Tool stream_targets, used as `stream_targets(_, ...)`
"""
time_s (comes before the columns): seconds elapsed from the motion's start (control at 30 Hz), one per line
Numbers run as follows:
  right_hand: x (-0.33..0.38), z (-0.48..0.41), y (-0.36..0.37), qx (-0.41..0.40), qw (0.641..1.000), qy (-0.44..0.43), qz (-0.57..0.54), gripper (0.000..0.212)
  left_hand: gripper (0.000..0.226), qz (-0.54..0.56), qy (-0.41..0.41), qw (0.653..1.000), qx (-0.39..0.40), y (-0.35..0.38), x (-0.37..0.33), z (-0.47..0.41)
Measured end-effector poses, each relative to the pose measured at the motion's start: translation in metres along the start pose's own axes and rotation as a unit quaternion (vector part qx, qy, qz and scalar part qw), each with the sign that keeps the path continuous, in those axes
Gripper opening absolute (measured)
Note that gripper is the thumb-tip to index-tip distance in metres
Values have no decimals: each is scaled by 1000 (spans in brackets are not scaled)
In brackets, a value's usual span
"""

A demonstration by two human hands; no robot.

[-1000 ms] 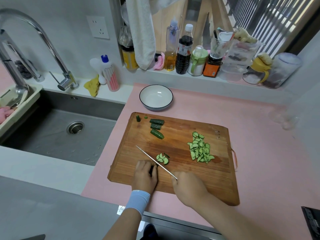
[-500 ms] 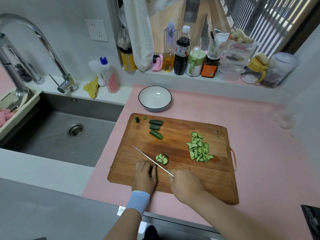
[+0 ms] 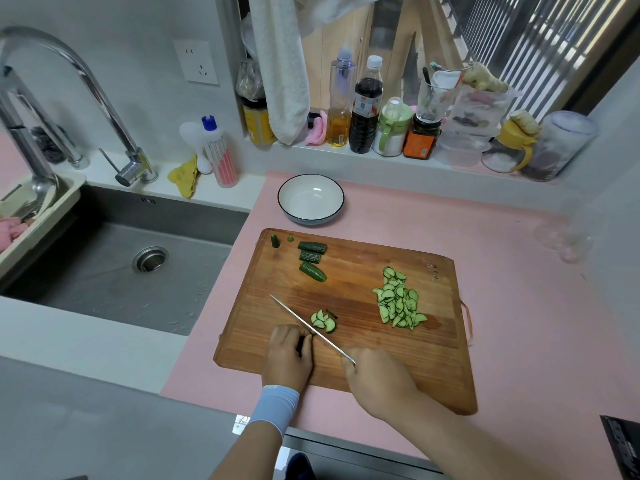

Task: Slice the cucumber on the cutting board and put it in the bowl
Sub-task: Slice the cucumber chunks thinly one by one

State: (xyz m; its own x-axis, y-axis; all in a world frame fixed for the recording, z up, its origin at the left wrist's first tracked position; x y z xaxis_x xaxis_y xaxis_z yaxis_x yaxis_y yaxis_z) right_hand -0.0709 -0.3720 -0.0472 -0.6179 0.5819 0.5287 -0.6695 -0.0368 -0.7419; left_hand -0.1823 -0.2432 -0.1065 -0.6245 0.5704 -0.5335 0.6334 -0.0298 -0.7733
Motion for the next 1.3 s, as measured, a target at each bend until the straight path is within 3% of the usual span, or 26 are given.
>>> stream_targets(0.3, 6, -19, 5, 5, 1000, 22, -13, 29, 17, 2, 8, 1000, 10, -1, 0, 2)
stream_targets(0.5, 12, -13, 3, -13, 1000, -8, 15, 23, 17, 5, 7, 1000, 13, -1, -2, 1)
stream_targets(0.77, 9, 6, -4, -46, 998, -37, 31, 25, 15, 0, 0, 1000, 19, 1, 2, 2)
stream_targets(1.3, 9, -13, 4, -2, 1000, 26, -4, 33, 15, 9, 10, 1000, 9, -2, -1, 2)
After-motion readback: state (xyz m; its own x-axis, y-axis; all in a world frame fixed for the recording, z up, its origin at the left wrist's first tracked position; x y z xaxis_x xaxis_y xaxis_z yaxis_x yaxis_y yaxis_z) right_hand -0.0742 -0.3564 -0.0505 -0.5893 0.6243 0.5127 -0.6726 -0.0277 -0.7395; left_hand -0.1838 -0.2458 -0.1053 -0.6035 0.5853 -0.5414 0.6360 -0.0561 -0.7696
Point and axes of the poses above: each hand's wrist, its own z-axis away from the middle knuckle, its own y-axis out of the palm, x = y × z, the point moved 8 cm from there along -z, towards the middle knuckle, and after that the axes turned 9 degrees about -z, right-handed, at the moved point
